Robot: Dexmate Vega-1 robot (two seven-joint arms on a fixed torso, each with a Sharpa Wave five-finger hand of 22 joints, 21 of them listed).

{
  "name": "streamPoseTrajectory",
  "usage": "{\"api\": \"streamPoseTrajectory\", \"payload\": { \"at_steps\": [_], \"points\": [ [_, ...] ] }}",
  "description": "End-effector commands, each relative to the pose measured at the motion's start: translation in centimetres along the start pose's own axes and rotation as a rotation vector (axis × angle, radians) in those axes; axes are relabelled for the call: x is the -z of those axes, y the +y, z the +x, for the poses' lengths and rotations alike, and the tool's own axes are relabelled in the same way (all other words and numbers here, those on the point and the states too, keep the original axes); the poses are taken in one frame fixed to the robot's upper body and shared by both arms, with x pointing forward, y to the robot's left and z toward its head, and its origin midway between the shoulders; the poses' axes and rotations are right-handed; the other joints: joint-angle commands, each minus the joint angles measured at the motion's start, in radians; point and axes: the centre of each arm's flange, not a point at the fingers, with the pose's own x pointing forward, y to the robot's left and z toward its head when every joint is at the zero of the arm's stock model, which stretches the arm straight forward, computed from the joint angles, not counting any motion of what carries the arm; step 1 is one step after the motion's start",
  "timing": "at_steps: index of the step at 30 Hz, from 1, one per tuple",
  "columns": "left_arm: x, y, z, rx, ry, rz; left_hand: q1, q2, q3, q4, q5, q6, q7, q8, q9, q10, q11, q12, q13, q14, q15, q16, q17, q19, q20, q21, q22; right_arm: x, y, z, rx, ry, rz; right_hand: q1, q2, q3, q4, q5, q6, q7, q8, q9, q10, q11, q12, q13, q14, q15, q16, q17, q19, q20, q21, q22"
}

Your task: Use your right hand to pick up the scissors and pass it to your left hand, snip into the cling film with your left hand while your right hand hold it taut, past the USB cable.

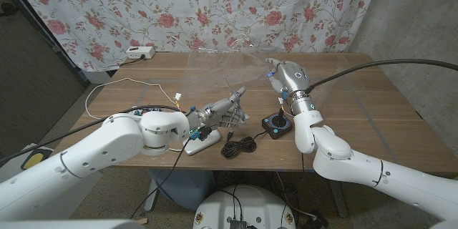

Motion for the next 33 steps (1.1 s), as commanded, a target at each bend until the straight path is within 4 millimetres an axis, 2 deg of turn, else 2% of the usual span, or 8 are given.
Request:
{"api": "streamPoseTrajectory", "payload": {
  "at_steps": [1,8,23,29,33],
  "points": [
    [0.13,-0.1,0.09,0.007,0.006,-0.003,0.006,0.01,0.006,0.001,-0.005,0.005,0.007,-0.006,0.004,0.006,-0.006,0.004,0.005,0.006,-0.001,0.008,-0.001,-0.002,0.003,0.001,0.003,0.0,0.04,-0.04,0.0,0.002,0.001,0.013,-0.001,-0.002,0.001,0.003,0.01,0.004,-0.003,0.006,0.006,-0.006,0.008,0.004,-0.007,-0.176,0.003,0.002,0.004,0.006,0.0,0.004],
    [0.17,-0.07,0.04,0.003,0.004,-0.004,0.022,0.028,0.017,-0.005,-0.01,0.005,0.009,-0.008,0.004,0.007,-0.004,0.004,0.004,0.007,-0.001,0.009,-0.001,-0.002,0.002,0.002,0.003,-0.04,-0.04,-0.02,0.003,-0.001,0.0,0.013,0.0,-0.003,0.001,0.003,0.01,0.003,-0.003,0.006,0.005,-0.005,0.007,0.003,-0.006,-0.176,0.003,0.002,0.003,0.005,-0.001,0.004],
    [0.37,-0.04,-0.02,0.004,0.001,-0.015,0.091,0.101,0.076,-0.031,-0.029,0.002,0.008,-0.011,0.012,0.003,-0.005,0.004,0.007,0.002,0.0,0.01,0.0,-0.005,0.002,0.002,0.004,-0.11,-0.05,-0.09,0.002,0.0,-0.002,0.013,0.0,-0.004,0.002,0.003,0.011,0.003,-0.004,0.006,0.006,-0.006,0.007,0.003,-0.006,-0.176,0.003,0.002,0.003,0.005,-0.001,0.004],
    [0.29,-0.1,0.0,0.009,-0.001,-0.008,0.108,0.109,0.09,-0.04,-0.033,0.002,0.006,-0.012,0.012,0.002,-0.004,0.004,0.008,0.001,0.0,0.01,0.0,-0.006,0.002,0.002,0.004,-0.09,-0.03,-0.04,0.003,0.004,-0.006,0.013,0.0,-0.004,0.002,0.003,0.011,0.003,-0.004,0.006,0.007,-0.006,0.007,0.003,-0.007,-0.176,0.003,0.002,0.003,0.005,0.0,0.004],
    [0.26,-0.15,-0.06,0.007,-0.002,-0.007,0.124,0.097,0.097,-0.052,-0.038,0.004,0.006,-0.012,0.012,0.004,-0.005,0.004,0.007,0.003,-0.002,0.009,-0.002,-0.006,0.003,0.002,0.004,-0.04,-0.03,0.01,0.001,0.001,-0.006,0.013,0.0,-0.005,0.002,0.003,0.011,0.003,-0.004,0.006,0.007,-0.006,0.008,0.003,-0.007,-0.176,0.003,0.002,0.003,0.005,-0.001,0.004]
  ]
}}
